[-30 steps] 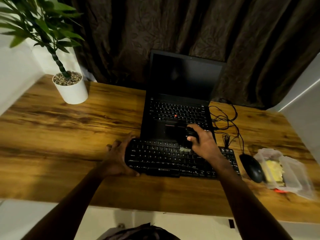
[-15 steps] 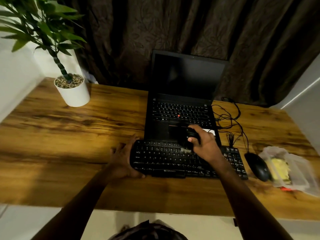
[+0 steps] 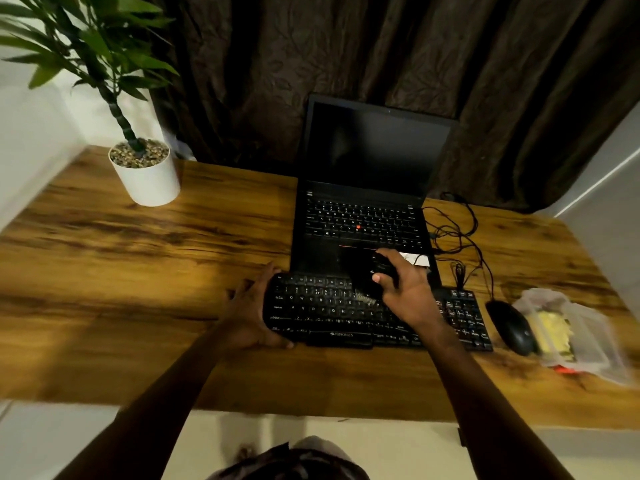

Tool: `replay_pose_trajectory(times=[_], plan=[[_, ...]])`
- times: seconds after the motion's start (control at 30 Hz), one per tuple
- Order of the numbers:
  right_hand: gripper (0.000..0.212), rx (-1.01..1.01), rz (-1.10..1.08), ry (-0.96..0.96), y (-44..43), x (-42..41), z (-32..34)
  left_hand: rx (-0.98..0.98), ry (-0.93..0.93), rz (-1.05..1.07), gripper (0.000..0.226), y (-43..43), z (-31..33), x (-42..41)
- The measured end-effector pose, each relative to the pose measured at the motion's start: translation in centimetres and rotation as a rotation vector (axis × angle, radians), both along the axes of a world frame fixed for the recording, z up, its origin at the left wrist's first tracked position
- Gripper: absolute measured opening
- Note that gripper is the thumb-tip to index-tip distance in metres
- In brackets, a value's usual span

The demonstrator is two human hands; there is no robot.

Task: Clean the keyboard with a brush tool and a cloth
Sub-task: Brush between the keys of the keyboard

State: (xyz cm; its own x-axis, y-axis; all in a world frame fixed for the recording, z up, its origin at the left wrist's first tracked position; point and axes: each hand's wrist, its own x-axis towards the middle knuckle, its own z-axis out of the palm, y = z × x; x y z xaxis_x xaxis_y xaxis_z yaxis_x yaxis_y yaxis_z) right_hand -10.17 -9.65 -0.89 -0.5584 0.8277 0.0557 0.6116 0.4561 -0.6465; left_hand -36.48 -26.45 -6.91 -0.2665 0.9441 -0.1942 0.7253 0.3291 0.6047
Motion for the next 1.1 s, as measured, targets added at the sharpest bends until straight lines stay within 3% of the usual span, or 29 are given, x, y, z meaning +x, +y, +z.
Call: replay_pose_trajectory(times=[0.17,0.47,0.77,1.1], plan=[[0.040,-0.107,0.060,0.029,-0.5,0.0,0.7,0.013,-0.007,-0.006,0.150,-0.2,0.1,0.1],[0.045,-0.065,0.069,-0.004,-2.1,-3.2,0.4,0.009,0.009,-0.003,0.158,-0.1,0.0,0.0],[0.043,-0.062,0.217,-0.014,-4.5,-7.6,0.4,-0.016,0.040,-0.019,0.155,0.0,-0.2,0.0],[0.037,-0.106,0.228,0.137,-6.1,-10.5,0.2,-0.063,0.109,-0.022,0.163,0.2,-0.4,0.0]])
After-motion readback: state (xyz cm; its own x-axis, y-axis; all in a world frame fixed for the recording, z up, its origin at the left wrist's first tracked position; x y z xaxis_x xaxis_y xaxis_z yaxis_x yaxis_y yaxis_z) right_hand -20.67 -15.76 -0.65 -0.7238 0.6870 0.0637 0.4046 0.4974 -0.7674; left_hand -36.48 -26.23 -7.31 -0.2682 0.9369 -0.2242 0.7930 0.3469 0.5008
